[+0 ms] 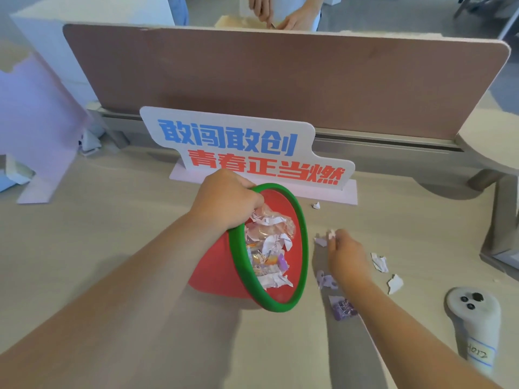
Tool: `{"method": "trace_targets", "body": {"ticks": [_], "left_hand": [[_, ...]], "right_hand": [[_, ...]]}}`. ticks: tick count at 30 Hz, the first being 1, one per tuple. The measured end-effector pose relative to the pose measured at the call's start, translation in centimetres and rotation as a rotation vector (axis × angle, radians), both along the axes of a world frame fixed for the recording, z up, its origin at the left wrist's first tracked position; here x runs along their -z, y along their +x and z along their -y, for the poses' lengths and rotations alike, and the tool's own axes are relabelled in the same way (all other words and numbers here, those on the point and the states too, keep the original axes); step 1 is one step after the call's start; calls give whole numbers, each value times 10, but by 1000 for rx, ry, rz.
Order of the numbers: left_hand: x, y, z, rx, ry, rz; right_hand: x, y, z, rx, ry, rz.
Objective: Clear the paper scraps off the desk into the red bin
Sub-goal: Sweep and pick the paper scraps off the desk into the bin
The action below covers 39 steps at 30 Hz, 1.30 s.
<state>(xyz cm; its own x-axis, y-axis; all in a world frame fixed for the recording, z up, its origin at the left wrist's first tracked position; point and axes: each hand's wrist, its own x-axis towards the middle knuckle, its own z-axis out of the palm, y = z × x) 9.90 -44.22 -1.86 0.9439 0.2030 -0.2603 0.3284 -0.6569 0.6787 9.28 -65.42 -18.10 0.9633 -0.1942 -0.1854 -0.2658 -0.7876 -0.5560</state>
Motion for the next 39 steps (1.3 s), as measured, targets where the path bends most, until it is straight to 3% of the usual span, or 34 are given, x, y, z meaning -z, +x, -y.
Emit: {"method": "trace_targets", "body": {"ticks": [2, 4, 9, 15, 17, 20, 24, 30, 33, 39], "left_hand": [[-1, -3, -3, 11, -19, -3], [-3, -6, -6, 26, -30, 1], [-4, -10, -7, 16, -17, 30], [-2, -15, -5, 82, 33, 27], [-1, -16, -2, 114, 72, 33], [-1, -16, 0, 147, 103, 35], [-3, -18, -1, 122, 63, 31], [-2, -18, -8, 15, -44, 65], [1, -16, -9, -25, -51, 61], [4, -17, -7, -29, -74, 53]], "right_hand": [[-35, -5, -26, 133, 201, 183], [-65, -12, -58, 70, 291, 278], [-80, -25, -122, -371, 220, 186], [-102, -52, -107, -412, 563, 155], [-104, -61, -86, -330, 587, 204], [-87, -68, -42, -29, 512, 325], [-42, -71, 33, 283, 322, 209], [10, -44, 84, 173, 73, 30], [22, -46, 61, 85, -89, -6], [35, -85, 4, 9, -134, 47]]}}
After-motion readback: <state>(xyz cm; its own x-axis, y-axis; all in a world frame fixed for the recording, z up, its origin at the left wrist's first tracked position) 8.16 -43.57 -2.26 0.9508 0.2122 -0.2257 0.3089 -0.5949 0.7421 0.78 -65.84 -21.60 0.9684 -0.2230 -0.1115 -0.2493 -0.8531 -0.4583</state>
